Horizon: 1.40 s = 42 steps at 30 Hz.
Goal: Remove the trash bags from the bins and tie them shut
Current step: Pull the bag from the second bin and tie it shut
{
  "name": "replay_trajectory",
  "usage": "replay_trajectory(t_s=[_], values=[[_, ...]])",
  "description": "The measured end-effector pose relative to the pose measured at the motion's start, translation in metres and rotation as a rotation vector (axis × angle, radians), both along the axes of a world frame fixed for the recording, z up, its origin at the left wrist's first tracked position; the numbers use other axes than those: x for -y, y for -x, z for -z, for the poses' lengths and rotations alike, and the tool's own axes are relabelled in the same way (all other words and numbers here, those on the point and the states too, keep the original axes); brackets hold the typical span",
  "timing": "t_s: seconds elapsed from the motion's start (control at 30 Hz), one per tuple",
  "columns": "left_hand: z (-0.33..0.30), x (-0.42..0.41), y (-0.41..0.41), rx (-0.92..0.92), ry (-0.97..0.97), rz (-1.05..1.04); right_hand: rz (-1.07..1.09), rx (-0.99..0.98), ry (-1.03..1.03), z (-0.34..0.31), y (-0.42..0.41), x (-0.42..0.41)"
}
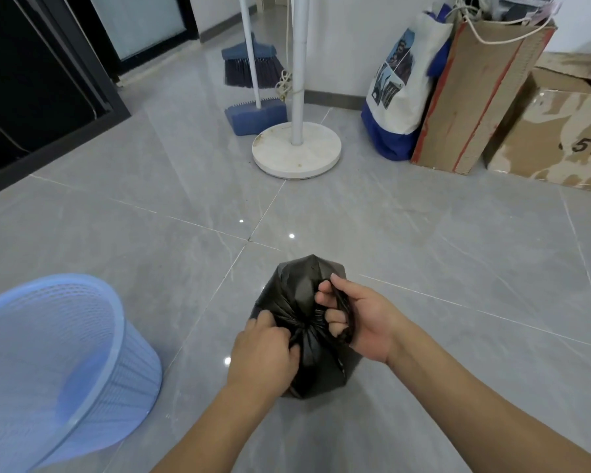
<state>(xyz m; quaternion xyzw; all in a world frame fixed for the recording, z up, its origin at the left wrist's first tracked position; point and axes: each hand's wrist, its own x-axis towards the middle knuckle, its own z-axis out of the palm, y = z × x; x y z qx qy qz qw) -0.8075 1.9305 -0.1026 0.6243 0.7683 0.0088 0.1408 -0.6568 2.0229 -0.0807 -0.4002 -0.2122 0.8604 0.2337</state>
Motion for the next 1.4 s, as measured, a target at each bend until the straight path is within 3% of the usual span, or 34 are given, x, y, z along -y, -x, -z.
replay_trajectory(t_s=[0.2,0.27,0.53,0.67,1.0,1.13,1.23,1.4], values=[[0.011,0.009,-0.007,0.493,0.049,-0.006,-0.027,0.143,-0.242,0.012,0.004,0.005],[0.014,0.014,-0.004,0.567,0.062,0.000,-0.045,0.257,-0.320,0.018,0.004,0.008],[0.015,0.022,0.017,0.368,-0.156,0.050,-0.139,0.599,-0.543,0.026,0.004,0.014],[0.007,0.019,0.027,0.375,-0.277,0.117,-0.287,0.775,-0.866,0.028,0.007,0.014],[-0.009,-0.007,0.037,0.460,-0.414,0.060,-0.550,0.765,-1.227,0.026,0.003,0.017],[-0.012,-0.015,0.037,0.525,-0.405,0.062,-0.572,0.714,-1.379,0.024,0.006,0.017],[-0.013,-0.019,0.037,0.616,-0.403,0.070,-0.563,0.684,-1.361,0.023,0.007,0.017],[-0.020,-0.013,0.033,0.640,-0.297,-0.074,-0.496,0.727,-1.474,0.022,0.003,0.013]])
